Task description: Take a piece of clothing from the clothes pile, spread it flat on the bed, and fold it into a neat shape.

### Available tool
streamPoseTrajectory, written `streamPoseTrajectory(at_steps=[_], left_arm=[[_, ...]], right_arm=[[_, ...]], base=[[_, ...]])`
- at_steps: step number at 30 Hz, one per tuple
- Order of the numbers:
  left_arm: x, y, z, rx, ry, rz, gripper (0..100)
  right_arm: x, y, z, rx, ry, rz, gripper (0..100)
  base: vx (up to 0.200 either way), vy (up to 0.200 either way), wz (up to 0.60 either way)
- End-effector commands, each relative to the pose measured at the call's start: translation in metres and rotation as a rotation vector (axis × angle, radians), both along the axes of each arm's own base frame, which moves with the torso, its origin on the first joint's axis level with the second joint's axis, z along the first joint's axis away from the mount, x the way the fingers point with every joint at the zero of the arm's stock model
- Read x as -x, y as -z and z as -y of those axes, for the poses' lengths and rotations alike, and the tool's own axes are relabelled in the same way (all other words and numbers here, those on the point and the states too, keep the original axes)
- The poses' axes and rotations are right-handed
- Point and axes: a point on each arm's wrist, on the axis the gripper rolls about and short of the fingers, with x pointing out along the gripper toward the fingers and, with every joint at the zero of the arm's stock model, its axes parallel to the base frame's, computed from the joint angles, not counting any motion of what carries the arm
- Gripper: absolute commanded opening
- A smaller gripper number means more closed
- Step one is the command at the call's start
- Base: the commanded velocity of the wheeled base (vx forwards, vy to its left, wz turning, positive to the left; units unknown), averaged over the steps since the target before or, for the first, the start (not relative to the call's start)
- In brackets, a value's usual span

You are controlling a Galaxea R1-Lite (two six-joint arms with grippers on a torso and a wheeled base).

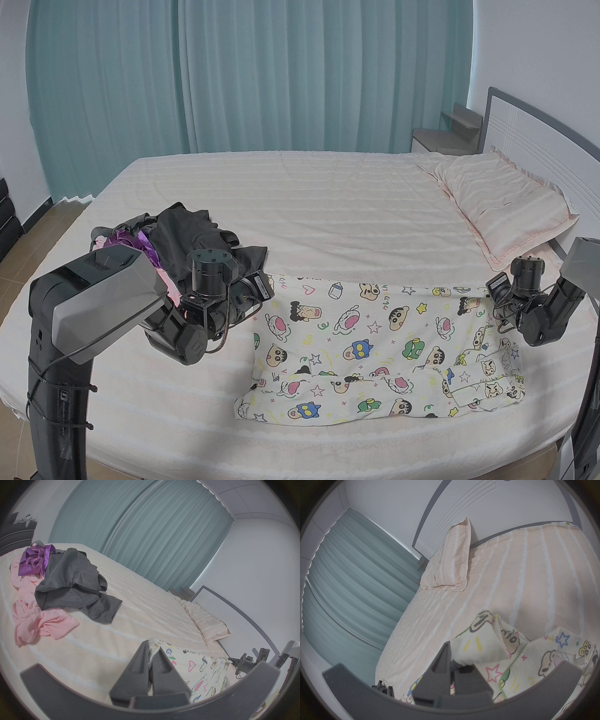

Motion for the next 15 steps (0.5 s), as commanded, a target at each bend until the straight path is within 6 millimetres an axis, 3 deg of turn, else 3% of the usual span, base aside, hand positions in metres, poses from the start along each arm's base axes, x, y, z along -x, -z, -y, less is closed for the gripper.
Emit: streamPoseTrajectory(at_steps=[1, 7, 15], left_arm=[[0.0, 0.002, 0.001, -0.002, 0.001, -0.004, 0], [-0.004, 0.005, -0.002, -0.009, -0.011, -0.011, 0], [-0.01, 0.014, 0.004, -0.03, -0.026, -0.032, 0]], right_arm=[[0.004, -0.002, 0.0, 0.003, 0.001, -0.002, 0], [0.015, 0.002, -0.001, 0.043, -0.028, -0.062, 0], [0.007, -0.002, -0.001, 0.081, -0.051, -0.062, 0]], base=[[0.0, 0.0, 0.0], [0.0, 0.0, 0.0], [0.0, 0.0, 0.0]])
